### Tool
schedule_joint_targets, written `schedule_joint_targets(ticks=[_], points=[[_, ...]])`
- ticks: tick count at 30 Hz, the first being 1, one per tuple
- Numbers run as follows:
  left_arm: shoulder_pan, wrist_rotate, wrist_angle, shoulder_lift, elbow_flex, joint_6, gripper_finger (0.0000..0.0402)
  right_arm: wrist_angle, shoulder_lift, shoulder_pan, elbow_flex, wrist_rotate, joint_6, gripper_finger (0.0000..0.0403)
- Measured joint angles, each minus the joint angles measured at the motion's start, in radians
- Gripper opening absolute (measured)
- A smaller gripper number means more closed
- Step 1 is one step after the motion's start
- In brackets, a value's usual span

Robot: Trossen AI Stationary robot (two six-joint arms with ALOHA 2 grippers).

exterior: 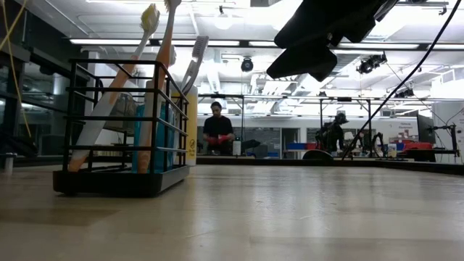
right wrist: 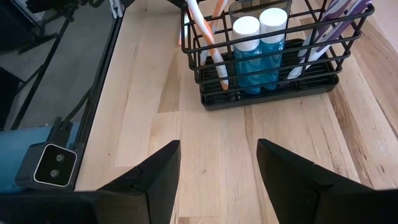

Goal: Pick & Place toothbrushing station
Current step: Put the orange toothbrush into the bottom section of the black wire organizer

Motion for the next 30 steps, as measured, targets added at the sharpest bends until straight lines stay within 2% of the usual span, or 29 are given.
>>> schedule_joint_targets(ticks=[6,18,26,30], points=[[0.0,0.029,0.004,0.0,0.0,-0.074,0.0081,0.0,0.0,0.0,0.0,-0.001,0.0,0.0204],[0.046,0.124,0.042,-0.004,0.001,-0.09,0.0078,0.0,0.0,0.0,0.0,-0.007,0.005,0.0204],[0.047,0.137,0.101,-0.004,-0.022,-0.105,0.0027,0.001,0.0,0.008,0.0,-0.025,0.027,0.0204],[0.045,0.139,0.117,-0.005,-0.034,-0.132,0.0018,0.002,0.0,0.024,0.0,-0.023,0.027,0.0204]])
